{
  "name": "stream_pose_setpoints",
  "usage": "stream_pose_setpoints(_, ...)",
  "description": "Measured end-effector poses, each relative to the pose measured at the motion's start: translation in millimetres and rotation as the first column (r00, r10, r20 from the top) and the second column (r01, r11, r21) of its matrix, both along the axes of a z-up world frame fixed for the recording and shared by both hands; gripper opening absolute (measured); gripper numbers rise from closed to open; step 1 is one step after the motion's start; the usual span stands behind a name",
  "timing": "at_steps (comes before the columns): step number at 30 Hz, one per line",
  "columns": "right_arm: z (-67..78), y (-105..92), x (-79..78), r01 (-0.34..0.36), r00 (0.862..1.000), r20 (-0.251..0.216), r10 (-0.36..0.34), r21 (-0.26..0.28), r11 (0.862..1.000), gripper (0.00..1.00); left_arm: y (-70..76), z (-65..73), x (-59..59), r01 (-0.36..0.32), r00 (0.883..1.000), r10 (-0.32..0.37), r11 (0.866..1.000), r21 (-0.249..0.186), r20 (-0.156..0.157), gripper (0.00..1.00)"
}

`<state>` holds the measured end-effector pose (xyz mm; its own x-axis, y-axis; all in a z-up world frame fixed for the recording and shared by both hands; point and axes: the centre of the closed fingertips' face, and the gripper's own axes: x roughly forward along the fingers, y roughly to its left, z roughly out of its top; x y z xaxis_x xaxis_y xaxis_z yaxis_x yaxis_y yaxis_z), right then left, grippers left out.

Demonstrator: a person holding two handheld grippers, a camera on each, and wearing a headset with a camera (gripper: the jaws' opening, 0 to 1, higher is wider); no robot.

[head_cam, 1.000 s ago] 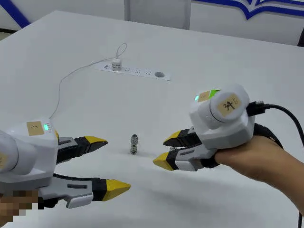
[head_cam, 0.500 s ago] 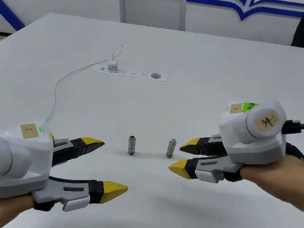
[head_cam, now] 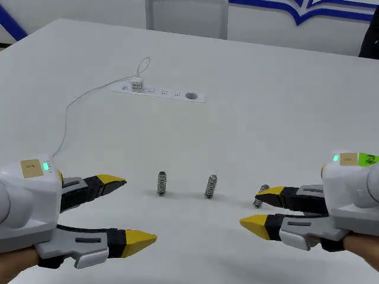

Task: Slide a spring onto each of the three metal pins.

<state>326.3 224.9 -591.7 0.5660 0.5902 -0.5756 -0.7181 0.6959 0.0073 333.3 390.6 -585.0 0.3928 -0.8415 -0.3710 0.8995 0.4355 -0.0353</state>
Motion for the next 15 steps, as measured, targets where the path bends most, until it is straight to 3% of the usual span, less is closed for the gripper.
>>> stream_pose_setpoints(11,7.2,-35.4,-1.9,0.071,0.997,0.036,-0.072,0.038,0.997,0.45,0.4,-0.5,-0.4,-0.004,1.000,0.004,1.000,0.002,-0.001,0.69)
stream_pose_setpoints(15,3.5,-46.2,-5.0,0.083,0.995,0.042,-0.085,0.047,0.995,0.49,-0.2,-1.4,-0.4,-0.003,1.000,0.003,1.000,0.004,-0.002,0.69)
